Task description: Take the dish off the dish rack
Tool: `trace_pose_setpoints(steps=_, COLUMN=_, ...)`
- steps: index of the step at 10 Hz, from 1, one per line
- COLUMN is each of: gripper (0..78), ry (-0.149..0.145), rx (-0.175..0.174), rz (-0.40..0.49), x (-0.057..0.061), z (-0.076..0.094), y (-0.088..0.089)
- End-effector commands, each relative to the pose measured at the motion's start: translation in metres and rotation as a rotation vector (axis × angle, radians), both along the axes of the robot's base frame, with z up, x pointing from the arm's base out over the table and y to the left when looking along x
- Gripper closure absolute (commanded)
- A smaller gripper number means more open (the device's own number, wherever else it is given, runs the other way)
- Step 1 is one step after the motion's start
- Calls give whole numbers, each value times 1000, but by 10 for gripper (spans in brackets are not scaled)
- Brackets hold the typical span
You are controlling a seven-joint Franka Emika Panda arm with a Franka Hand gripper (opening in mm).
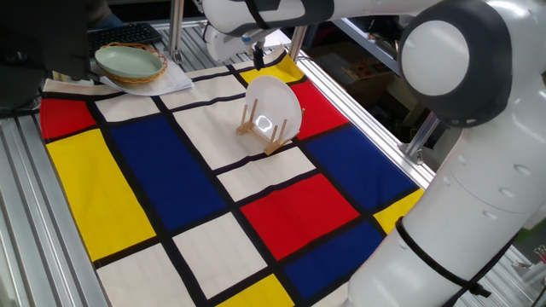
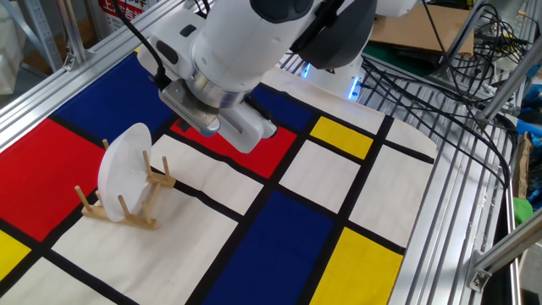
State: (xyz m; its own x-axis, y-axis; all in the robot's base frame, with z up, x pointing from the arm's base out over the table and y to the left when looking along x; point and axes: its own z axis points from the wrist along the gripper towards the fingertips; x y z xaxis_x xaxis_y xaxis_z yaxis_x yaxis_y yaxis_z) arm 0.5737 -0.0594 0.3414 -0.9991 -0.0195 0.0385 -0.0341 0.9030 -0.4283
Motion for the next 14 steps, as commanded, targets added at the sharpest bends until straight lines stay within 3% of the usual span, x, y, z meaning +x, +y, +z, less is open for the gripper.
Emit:
trace_pose_setpoints(steps=1, gripper=776, ry=-8, rx=-28, rz=34, x=2, z=-2, y=-6)
trace_pose_setpoints(steps=3, gripper=776, ry=-45, rx=-29, rz=59, x=0, z=-12, y=-17)
trace_pose_setpoints(steps=5, gripper=776, ry=-60, rx=-33, rz=81, x=1, z=-20, y=-28)
trace_pose_setpoints(steps=9, gripper=776, ry=-78, rx=-33, rz=163, x=10, z=-38, y=-67)
trace_pose_setpoints(steps=14, gripper=776, ry=-88, rx=-37, rz=210, x=11, z=-47, y=-84)
